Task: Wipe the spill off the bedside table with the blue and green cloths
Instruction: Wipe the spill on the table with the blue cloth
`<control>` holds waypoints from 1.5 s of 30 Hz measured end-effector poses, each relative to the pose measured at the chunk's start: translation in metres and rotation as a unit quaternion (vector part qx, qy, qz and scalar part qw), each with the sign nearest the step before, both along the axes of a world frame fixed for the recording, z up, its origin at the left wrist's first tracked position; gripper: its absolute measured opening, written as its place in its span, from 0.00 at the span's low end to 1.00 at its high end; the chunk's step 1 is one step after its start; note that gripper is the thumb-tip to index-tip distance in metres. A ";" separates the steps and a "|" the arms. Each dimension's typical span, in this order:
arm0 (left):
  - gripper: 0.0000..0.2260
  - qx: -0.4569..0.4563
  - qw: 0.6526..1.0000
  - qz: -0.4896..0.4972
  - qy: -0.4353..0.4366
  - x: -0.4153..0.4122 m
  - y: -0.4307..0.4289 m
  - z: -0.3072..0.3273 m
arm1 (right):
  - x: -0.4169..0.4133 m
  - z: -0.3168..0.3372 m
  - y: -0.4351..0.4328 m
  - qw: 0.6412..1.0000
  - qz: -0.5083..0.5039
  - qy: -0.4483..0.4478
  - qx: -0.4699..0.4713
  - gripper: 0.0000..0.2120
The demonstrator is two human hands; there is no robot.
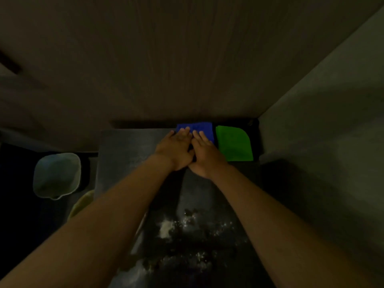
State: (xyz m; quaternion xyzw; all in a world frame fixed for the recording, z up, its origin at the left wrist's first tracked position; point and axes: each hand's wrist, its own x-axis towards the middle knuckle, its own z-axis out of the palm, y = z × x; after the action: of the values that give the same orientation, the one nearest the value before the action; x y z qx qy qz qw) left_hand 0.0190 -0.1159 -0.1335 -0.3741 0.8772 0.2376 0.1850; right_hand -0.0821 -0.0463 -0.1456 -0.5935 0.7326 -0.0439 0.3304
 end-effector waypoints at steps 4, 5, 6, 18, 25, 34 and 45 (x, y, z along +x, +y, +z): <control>0.28 0.011 1.000 -0.005 0.026 0.015 0.021 -0.003 | 0.013 0.002 0.026 1.000 -0.017 -0.021 -0.006 0.37; 0.28 0.017 0.999 -0.010 0.031 0.021 0.030 -0.003 | 0.016 0.002 0.037 1.000 -0.011 -0.018 -0.006 0.37; 0.28 0.023 0.999 -0.016 0.033 0.028 0.041 -0.003 | 0.020 0.002 0.050 1.000 -0.003 -0.014 -0.005 0.37; 0.29 0.049 0.998 -0.036 0.005 0.045 0.092 0.002 | 0.039 -0.005 0.105 1.000 -0.009 -0.017 0.018 0.36; 0.30 0.065 0.997 -0.029 0.011 0.023 0.114 0.003 | 0.021 -0.010 0.128 0.999 -0.044 -0.019 -0.010 0.36; 0.29 0.049 0.994 -0.063 0.081 -0.053 0.140 -0.007 | -0.040 -0.009 0.156 0.990 -0.141 0.004 0.028 0.32; 0.28 0.051 0.997 -0.036 0.036 -0.021 0.118 -0.006 | -0.017 -0.016 0.130 0.990 -0.132 -0.044 -0.015 0.33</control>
State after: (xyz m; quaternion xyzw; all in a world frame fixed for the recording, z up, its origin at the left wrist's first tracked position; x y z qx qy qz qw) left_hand -0.0015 0.0021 -0.1395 -0.3239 0.8827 0.2884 0.1807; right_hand -0.0988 0.0833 -0.1613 -0.4939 0.7886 -0.1241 0.3447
